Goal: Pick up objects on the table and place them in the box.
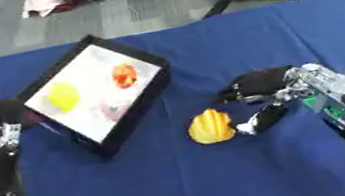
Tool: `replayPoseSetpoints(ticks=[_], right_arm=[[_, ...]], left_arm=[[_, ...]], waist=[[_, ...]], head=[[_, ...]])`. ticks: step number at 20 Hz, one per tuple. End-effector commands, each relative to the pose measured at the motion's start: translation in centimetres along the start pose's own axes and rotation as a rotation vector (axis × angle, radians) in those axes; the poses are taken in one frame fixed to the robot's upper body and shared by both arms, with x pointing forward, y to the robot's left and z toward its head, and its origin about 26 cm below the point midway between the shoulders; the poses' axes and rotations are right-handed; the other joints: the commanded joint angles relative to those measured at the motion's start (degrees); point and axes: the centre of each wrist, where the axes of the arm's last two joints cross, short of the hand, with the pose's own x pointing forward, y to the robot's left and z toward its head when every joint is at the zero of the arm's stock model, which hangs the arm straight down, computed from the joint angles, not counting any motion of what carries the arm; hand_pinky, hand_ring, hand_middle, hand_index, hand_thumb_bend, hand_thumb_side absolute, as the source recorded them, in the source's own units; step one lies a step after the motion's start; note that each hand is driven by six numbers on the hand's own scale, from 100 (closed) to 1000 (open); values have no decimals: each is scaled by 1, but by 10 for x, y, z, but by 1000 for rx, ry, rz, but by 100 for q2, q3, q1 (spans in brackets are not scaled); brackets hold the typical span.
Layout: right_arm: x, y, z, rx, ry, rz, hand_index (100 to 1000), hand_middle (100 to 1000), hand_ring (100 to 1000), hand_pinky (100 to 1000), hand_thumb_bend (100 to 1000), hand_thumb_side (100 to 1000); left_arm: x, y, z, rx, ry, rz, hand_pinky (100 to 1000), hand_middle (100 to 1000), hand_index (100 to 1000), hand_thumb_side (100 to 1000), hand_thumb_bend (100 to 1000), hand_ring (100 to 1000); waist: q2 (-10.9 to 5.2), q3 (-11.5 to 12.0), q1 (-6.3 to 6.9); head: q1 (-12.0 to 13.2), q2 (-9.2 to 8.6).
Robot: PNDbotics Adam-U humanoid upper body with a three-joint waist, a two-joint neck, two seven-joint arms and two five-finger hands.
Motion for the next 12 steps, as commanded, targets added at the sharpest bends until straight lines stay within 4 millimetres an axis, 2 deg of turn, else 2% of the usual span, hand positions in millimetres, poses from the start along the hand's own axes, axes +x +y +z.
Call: replayPoseSetpoints(ticks=[1,5,6,12], right_arm=[[-3,-8,1,-1,-4,30,974,874,886,944,100,784],[-2,-8,-1,-7,-26,39,944,860,882,943,100,657],[-2,-9,-2,-15,-32,42,921,848,877,941,100,596],[2,-14,-4,-59,-54,72,883,807,866,941,100,486]], left_arm=[[7,4,-4,-2,-29,-14,620,580,685,578,775,852],[7,4,-4,-2,-29,-14,620,580,685,578,774,852],[7,4,-4,-3,-28,-14,620,580,685,578,774,852],[7,4,-4,-4,-28,-14,619,580,685,578,775,853]], waist=[[-112,8,-35],[-107,12,-35],[-105,11,-35],[-100,11,-33]], head=[[1,-11],[-4,-11],[-5,-11],[-18,-11]])
